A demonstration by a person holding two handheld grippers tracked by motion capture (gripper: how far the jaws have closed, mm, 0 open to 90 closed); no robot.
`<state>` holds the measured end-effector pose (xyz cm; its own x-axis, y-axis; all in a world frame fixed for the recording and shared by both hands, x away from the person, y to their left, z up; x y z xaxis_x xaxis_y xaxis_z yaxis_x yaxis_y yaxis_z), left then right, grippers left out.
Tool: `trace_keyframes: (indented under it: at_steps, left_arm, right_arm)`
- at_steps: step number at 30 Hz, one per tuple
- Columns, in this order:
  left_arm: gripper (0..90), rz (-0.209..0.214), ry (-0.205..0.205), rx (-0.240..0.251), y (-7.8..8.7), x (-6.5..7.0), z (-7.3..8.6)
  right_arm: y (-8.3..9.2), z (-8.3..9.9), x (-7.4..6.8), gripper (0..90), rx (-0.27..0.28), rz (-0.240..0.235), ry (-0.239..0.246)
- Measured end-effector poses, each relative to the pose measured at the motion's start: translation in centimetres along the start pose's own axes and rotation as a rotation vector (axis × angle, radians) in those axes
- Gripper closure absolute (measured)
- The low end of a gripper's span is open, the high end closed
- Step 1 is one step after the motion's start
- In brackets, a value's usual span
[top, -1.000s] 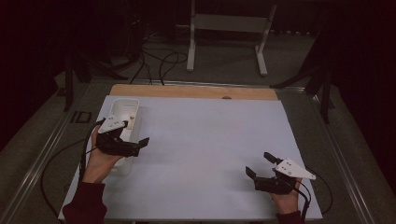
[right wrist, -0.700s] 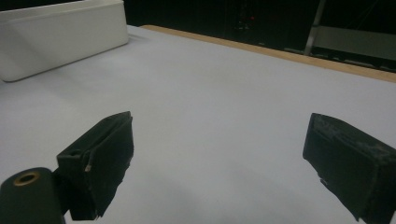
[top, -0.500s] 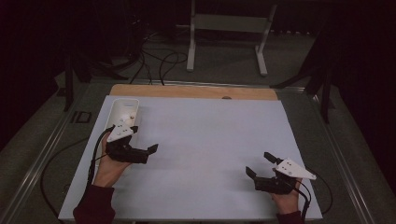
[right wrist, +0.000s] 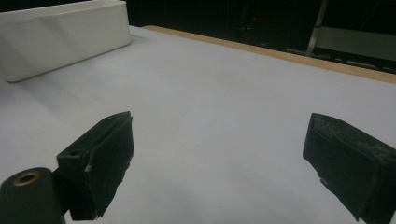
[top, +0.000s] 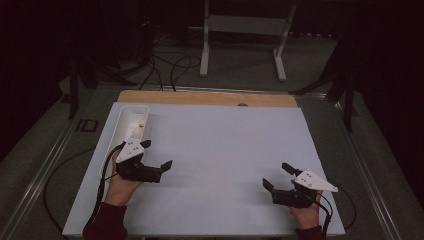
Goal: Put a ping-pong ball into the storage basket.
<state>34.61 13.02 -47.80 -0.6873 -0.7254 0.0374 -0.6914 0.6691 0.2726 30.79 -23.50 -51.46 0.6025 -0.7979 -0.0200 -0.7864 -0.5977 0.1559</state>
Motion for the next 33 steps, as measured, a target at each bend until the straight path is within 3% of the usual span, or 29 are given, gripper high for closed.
trace_keyframes:
  at_steps: [11, 33]
  left_arm:
    - [0.1, 0.017, 0.002, 0.017, -0.5, 0.9, 1.1]
    - [0.1, 0.024, 0.020, 0.037, -0.8, 0.8, 2.2]
  right_arm:
    - [0.0, 0.0, 0.0, 8.5, 0.002, -0.001, -0.002]
    - [-0.2, -0.2, -0.5, 8.5, 0.005, -0.021, 0.011]
Point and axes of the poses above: each handheld gripper's, and its own axes: y roughly backward along the jaws, z roughly out of its underside, x roughly to its right, the point moved 9 cm from there along -y, roughly forward along the jaws, and after that the axes turned 10 degrees about x, right-handed, at the moved point
